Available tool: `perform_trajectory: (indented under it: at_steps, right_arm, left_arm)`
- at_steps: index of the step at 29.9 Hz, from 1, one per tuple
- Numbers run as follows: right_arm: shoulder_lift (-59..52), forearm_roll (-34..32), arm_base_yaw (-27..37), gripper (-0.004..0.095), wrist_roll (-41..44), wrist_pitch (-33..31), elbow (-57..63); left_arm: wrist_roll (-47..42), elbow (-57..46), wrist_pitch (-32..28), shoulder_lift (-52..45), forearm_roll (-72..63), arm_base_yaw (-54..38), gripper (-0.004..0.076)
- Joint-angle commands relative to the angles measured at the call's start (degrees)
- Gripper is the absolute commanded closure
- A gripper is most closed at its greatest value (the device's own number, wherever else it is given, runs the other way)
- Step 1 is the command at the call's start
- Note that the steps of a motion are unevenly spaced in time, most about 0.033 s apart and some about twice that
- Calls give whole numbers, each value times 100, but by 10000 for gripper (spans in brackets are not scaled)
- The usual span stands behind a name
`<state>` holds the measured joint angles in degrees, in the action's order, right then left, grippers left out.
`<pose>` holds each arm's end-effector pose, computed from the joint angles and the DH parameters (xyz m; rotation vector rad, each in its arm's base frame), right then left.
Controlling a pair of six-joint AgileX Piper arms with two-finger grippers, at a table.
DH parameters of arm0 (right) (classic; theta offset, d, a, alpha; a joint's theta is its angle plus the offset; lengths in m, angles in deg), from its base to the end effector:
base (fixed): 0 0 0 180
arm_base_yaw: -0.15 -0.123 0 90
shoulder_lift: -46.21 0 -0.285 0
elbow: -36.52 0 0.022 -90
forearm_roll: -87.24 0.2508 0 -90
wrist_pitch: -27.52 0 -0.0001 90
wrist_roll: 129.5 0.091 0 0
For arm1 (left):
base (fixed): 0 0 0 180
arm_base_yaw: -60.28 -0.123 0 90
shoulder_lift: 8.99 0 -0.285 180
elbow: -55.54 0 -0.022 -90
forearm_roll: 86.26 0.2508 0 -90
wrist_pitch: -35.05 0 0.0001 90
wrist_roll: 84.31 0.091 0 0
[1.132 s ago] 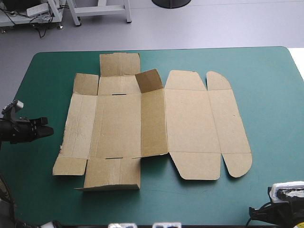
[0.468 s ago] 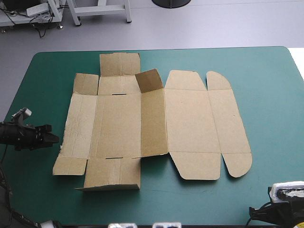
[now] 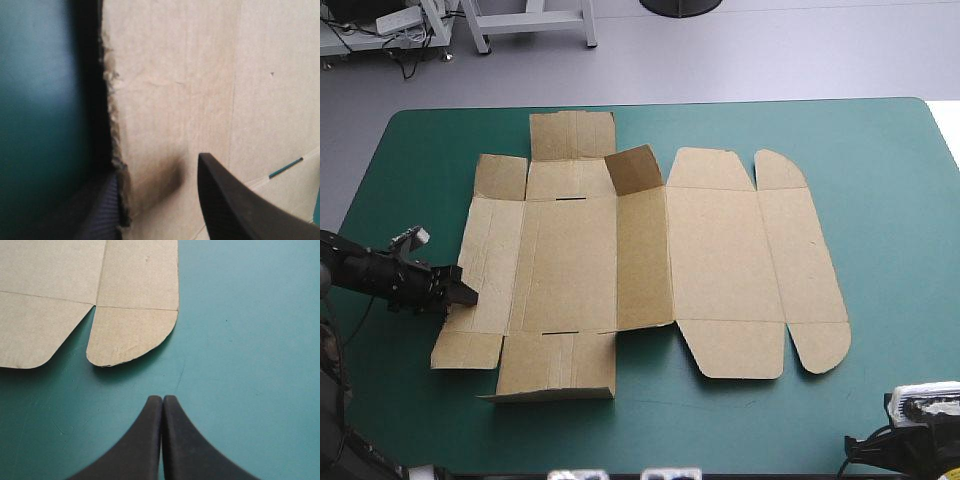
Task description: Fold the box
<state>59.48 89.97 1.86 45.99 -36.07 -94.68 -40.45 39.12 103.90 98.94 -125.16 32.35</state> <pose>0.0078 0.0037 0.2723 -0.0543 2.1914 -0.0024 0.2873 0.0920 0.1978 -0.0708 2.8305 -0.9014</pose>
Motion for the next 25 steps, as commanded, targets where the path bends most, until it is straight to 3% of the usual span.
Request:
perform_trajectory:
  at_steps: [1, 11, 14, 17, 25]
  right_arm:
    - [102, -51, -1, 921, -8, 356, -124]
    - [102, -51, -1, 921, -8, 356, -124]
    - [102, -51, -1, 921, -8, 356, -124]
    - [102, -39, -1, 921, -8, 356, -124]
    - [102, -18, -1, 921, -8, 356, -124]
  left_arm:
    - [-98, 117, 544, -80, -431, 109, 386]
    - [-130, -89, 544, -15, -719, 760, 393]
    - [-145, -89, 544, -15, -719, 880, 477]
    - [-296, -89, 544, -15, -636, 921, 736]
    - [-448, 190, 544, -206, -219, 1003, 734]
